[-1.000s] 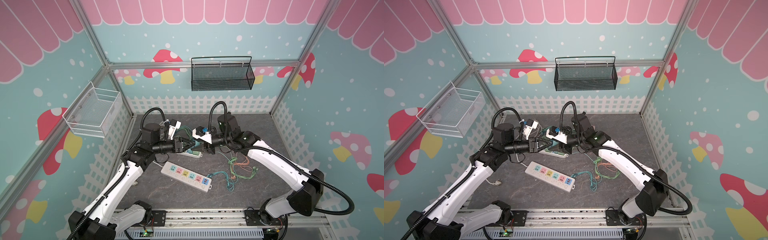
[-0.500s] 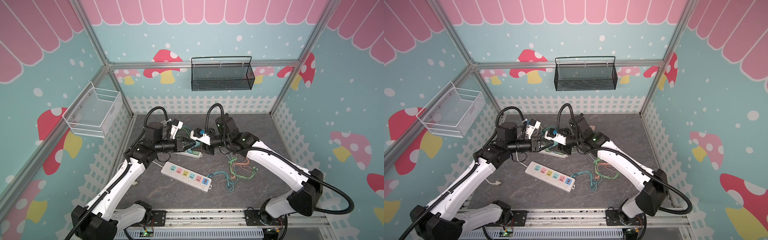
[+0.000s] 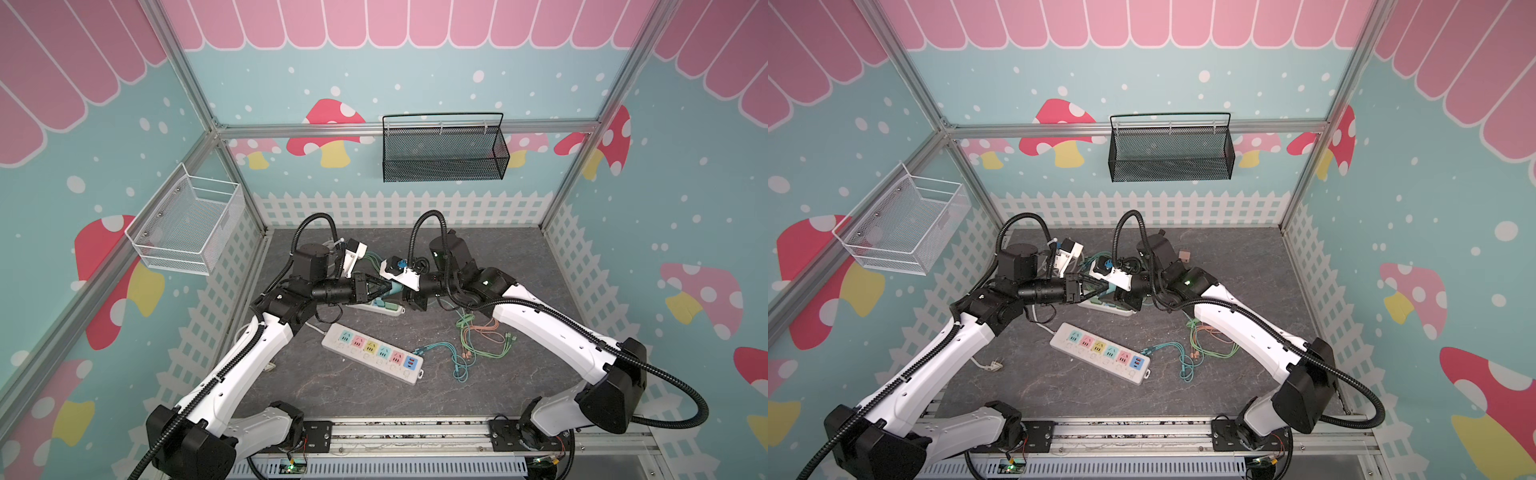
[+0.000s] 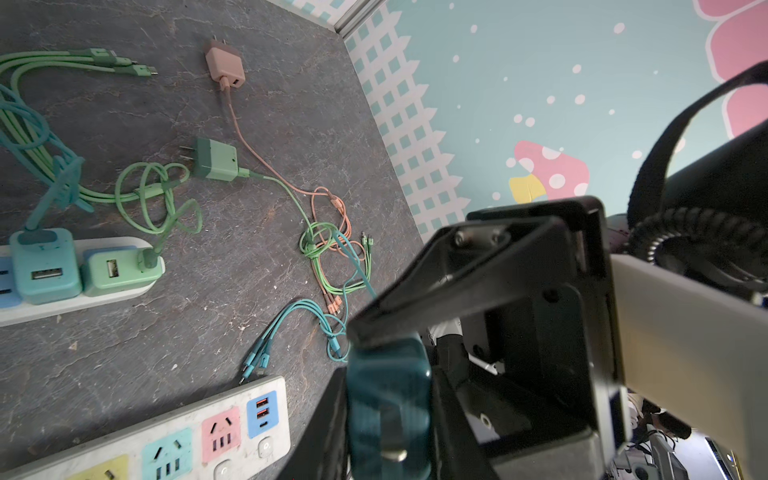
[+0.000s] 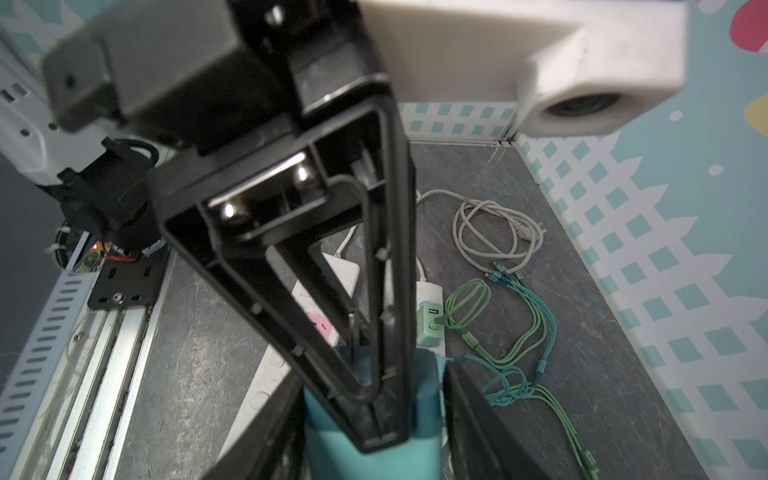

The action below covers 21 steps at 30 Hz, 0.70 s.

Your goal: Insert the plug

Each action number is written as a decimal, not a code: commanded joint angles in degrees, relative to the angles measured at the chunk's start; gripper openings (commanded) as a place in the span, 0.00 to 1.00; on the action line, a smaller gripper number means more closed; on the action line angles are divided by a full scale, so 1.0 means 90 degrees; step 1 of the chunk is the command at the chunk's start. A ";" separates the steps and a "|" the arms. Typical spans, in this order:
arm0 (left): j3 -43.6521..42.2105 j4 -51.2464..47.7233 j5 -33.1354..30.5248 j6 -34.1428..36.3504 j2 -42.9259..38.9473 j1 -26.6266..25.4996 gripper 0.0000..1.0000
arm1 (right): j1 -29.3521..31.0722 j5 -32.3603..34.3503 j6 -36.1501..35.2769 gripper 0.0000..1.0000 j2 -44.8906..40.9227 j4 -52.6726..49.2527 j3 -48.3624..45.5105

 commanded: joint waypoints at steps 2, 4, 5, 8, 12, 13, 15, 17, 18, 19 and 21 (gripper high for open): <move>-0.0002 0.0164 -0.0127 0.0126 0.0142 -0.0031 0.00 | 0.0028 0.0454 0.0620 0.67 -0.0549 0.0411 -0.0170; 0.0011 0.0291 -0.0129 0.0102 0.0225 -0.0003 0.00 | 0.0023 0.0739 0.0837 0.72 -0.0717 0.0375 -0.0198; 0.0022 0.0344 -0.0129 0.0092 0.0250 0.0011 0.00 | 0.0025 0.0814 0.0906 0.73 -0.0786 0.0344 -0.0211; 0.0050 0.0527 -0.0140 0.0093 0.0340 0.0070 0.00 | 0.0015 0.1170 0.1353 0.77 -0.0995 0.0281 -0.0285; 0.0012 0.0997 -0.0208 0.0008 0.0289 0.0212 0.00 | -0.0033 0.1093 0.2293 0.77 -0.1297 0.0404 -0.0673; -0.0005 0.1160 -0.0223 -0.0038 0.0266 0.0265 0.00 | -0.0048 0.0912 0.2577 0.77 -0.1369 0.0510 -0.0821; -0.0053 0.1424 -0.0240 -0.0126 0.0217 0.0343 0.00 | -0.0099 0.0381 0.3136 0.76 -0.1530 0.0894 -0.1192; -0.0118 0.1714 -0.0192 -0.0224 0.0186 0.0393 0.00 | -0.0130 -0.0141 0.3686 0.77 -0.1703 0.1493 -0.1612; -0.0156 0.1873 -0.0154 -0.0248 0.0168 0.0403 0.00 | -0.0148 -0.0318 0.3992 0.77 -0.1767 0.1859 -0.1821; -0.0198 0.2029 -0.0125 -0.0282 0.0141 0.0408 0.00 | -0.0173 -0.0416 0.4306 0.77 -0.1815 0.2198 -0.2007; -0.0331 0.2383 -0.0081 -0.0379 0.0066 0.0407 0.00 | -0.0226 -0.0535 0.4797 0.76 -0.1835 0.2766 -0.2277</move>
